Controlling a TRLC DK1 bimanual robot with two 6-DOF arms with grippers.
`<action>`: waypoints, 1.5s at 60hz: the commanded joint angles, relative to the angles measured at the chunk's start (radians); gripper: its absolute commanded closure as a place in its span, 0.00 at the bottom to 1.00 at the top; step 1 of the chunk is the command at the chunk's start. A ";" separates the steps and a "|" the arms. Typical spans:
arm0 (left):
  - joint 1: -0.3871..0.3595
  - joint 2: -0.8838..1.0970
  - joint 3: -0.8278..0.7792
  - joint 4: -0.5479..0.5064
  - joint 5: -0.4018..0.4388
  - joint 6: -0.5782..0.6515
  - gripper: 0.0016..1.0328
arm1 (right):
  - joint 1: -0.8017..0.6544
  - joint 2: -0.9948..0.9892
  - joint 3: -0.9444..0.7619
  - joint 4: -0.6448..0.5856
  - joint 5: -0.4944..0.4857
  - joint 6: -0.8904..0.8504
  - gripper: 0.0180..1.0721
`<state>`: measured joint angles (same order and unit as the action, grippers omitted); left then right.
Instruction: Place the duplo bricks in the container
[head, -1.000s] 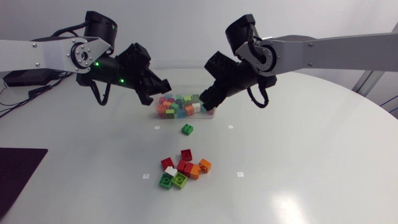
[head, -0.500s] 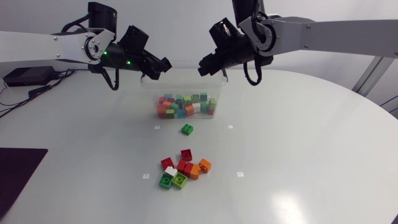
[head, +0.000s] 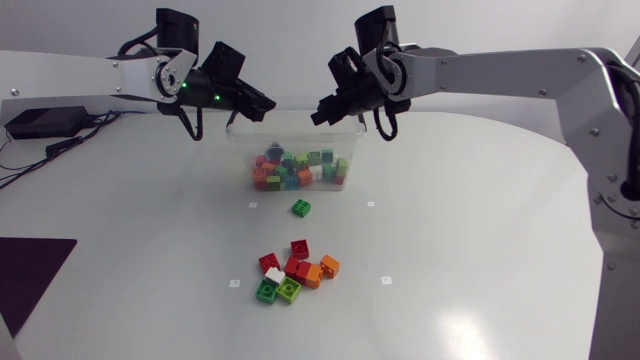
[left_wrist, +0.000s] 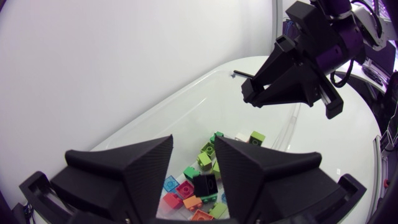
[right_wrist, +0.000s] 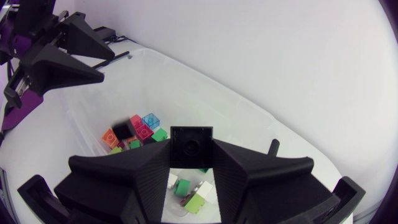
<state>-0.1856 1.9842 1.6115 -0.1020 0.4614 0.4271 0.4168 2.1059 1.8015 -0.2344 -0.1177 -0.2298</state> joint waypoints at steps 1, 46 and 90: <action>-0.003 0.024 0.028 0.013 -0.009 -0.025 0.17 | -0.003 0.054 0.055 0.010 0.018 0.024 0.70; 0.041 -0.415 -0.496 0.120 0.043 0.094 0.09 | -0.004 -0.215 -0.235 0.095 0.044 0.001 0.13; 0.021 -0.481 -0.766 -0.127 0.102 0.495 0.09 | 0.068 -0.524 -0.689 0.155 0.030 -0.054 0.13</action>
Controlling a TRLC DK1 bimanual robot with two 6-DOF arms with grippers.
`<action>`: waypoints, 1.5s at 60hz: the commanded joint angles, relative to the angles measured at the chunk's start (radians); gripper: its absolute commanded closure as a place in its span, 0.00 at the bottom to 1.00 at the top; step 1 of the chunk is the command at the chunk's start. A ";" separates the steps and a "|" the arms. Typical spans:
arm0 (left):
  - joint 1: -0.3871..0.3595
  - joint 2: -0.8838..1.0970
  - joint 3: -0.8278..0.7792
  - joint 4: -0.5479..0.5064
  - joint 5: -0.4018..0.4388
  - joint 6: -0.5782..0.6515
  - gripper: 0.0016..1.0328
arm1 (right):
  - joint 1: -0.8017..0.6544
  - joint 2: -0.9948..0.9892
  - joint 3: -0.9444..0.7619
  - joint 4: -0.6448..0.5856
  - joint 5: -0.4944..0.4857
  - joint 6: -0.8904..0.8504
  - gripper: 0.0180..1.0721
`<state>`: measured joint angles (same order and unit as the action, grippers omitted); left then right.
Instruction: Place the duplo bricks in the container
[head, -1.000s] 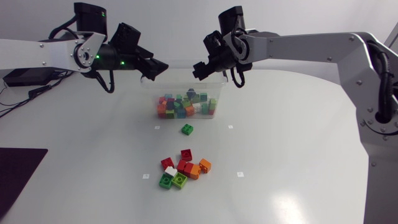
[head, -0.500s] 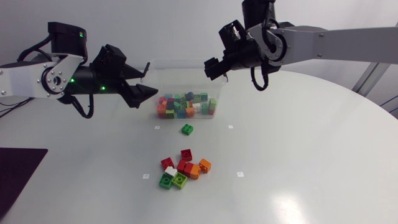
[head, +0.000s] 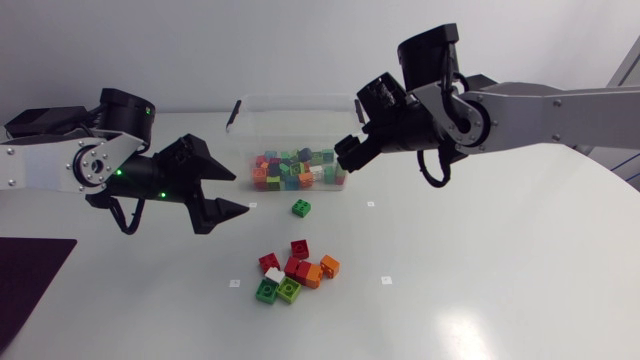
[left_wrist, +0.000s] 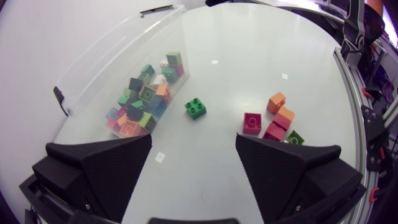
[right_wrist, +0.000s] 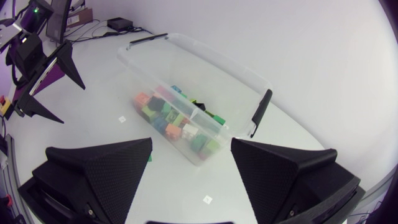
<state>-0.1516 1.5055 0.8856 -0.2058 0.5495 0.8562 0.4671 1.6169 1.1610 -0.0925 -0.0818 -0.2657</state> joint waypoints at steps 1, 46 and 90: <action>-0.014 0.001 -0.047 -0.024 0.013 0.070 0.09 | 0.021 -0.038 -0.053 0.011 -0.006 -0.018 0.13; -0.111 0.176 -0.149 -0.061 -0.054 0.227 0.09 | 0.108 -0.003 -0.238 -0.072 -0.021 -0.070 0.13; -0.178 0.248 -0.120 0.103 -0.077 0.078 0.09 | 0.194 0.117 -0.268 -0.142 -0.007 -0.076 0.13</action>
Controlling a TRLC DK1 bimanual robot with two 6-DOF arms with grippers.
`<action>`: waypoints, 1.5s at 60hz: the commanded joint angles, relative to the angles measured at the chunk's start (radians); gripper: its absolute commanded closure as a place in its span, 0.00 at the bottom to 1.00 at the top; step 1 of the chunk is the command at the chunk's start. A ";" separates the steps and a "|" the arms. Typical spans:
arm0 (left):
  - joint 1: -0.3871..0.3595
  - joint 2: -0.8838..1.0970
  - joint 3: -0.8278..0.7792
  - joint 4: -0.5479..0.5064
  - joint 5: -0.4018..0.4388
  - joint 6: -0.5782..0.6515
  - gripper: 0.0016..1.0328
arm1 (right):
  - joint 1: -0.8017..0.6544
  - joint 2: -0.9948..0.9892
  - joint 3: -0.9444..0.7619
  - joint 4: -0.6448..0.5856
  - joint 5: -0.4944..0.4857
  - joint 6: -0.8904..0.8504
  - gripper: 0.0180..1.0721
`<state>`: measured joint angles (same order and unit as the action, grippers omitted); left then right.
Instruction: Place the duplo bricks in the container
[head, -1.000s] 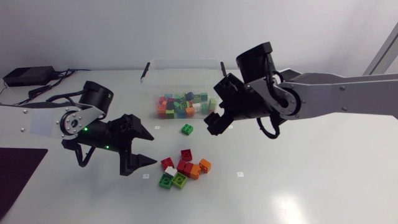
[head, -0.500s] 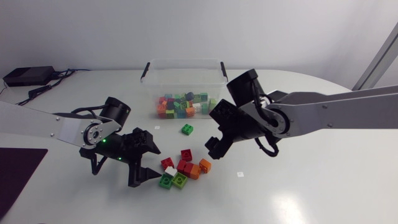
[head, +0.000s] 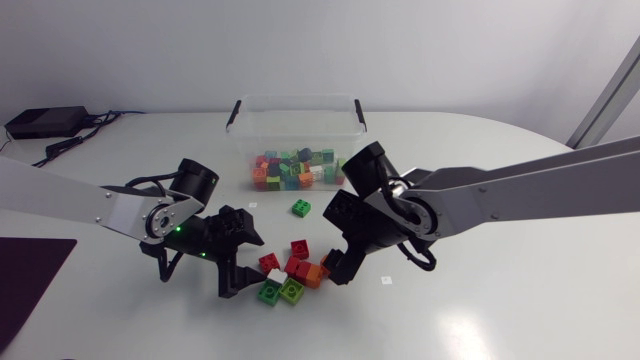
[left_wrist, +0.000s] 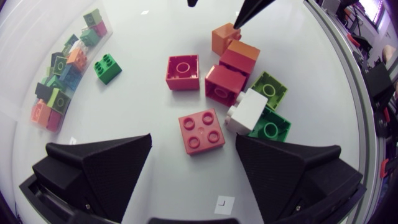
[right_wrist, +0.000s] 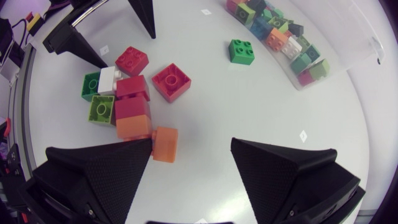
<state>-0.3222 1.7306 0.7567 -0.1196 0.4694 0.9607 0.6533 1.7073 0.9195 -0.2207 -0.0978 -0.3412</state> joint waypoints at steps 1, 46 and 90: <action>-0.009 0.023 0.010 0.018 0.005 -0.028 0.09 | 0.008 0.028 -0.027 -0.014 0.009 -0.002 0.13; -0.032 0.110 0.070 0.089 0.005 -0.073 0.56 | 0.035 0.110 0.021 -0.003 0.021 -0.025 0.40; 0.032 -0.022 0.033 0.067 0.032 -0.066 0.69 | 0.039 0.043 0.078 -0.115 -0.026 -0.068 0.76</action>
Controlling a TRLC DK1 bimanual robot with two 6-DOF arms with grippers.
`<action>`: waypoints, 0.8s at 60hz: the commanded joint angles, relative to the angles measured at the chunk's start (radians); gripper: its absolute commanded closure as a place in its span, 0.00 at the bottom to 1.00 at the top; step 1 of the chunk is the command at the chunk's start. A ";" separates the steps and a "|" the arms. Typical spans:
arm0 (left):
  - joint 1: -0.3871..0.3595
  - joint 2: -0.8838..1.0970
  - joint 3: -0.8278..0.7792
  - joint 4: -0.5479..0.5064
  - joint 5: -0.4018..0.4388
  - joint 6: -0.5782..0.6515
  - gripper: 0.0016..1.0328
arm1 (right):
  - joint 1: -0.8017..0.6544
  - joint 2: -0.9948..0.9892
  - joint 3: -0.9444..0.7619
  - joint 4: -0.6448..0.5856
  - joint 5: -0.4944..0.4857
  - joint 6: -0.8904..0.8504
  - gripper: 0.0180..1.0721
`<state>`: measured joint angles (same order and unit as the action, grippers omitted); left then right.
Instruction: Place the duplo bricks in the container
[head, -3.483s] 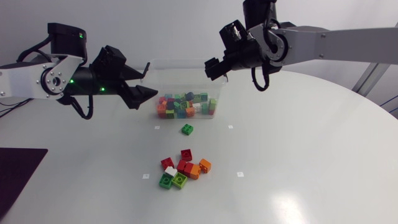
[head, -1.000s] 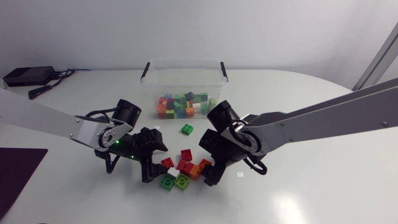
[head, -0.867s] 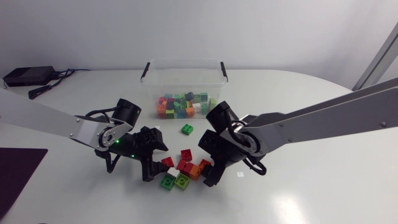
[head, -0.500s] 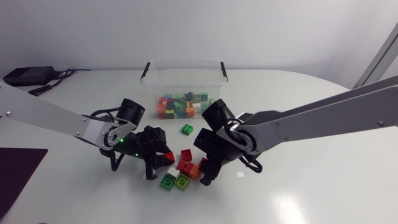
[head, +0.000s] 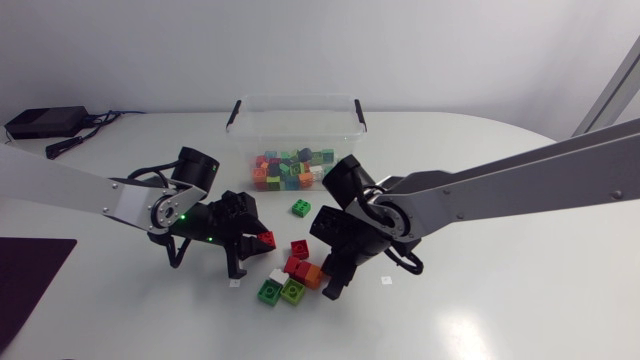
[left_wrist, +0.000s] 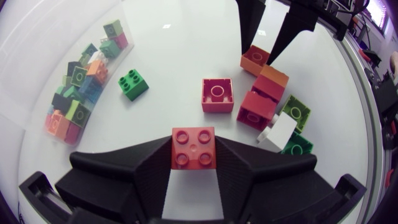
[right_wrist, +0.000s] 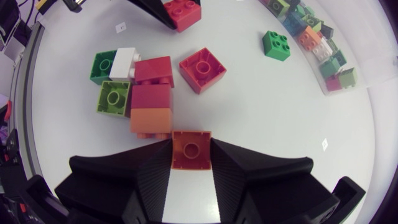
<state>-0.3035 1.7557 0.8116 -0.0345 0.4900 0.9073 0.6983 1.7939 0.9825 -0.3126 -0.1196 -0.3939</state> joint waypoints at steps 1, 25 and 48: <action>0.015 -0.055 -0.020 -0.022 0.012 -0.013 0.69 | -0.006 -0.050 0.016 -0.028 -0.005 -0.016 0.76; 0.084 -0.182 0.107 -0.179 0.058 -0.062 0.69 | -0.082 -0.162 0.116 -0.080 -0.005 0.017 0.76; 0.122 -0.117 0.320 -0.193 0.101 -0.249 0.69 | -0.169 -0.154 0.235 0.021 -0.002 0.098 0.76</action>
<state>-0.1982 1.5993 1.0592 -0.2211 0.5724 0.7212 0.5461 1.6474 1.1740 -0.3180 -0.1230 -0.3321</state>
